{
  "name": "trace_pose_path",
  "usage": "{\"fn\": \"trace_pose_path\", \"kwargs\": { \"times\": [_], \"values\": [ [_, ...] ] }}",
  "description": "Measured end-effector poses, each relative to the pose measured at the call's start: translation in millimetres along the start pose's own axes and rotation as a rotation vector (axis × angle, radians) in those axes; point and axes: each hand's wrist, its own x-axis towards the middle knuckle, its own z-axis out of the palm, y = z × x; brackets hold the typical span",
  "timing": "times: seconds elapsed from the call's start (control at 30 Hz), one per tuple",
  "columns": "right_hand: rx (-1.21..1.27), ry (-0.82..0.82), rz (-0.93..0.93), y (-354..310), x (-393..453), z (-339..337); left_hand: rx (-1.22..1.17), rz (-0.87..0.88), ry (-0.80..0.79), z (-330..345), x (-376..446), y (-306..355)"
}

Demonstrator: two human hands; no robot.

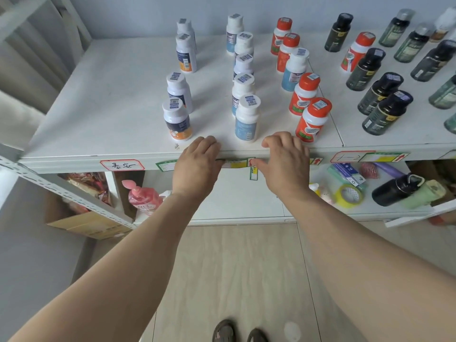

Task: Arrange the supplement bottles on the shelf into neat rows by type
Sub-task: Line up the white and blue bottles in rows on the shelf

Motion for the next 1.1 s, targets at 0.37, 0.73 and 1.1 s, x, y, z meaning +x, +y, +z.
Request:
{"fn": "trace_pose_path", "kwargs": {
  "times": [0.37,0.73,1.1],
  "values": [
    [0.025,-0.162,0.041,-5.5,5.7,-16.4,0.005,-0.078,-0.111,-8.3,4.9,8.2],
    [0.527,-0.273,0.182,-32.6,55.2,-83.6,-0.358,-0.514,-0.333,-41.1,25.7,41.2],
    [0.546,-0.494,0.241,-37.6,91.1,-75.5,-0.582,-0.575,-0.329,-28.2,63.5,46.5]
  ]
}}
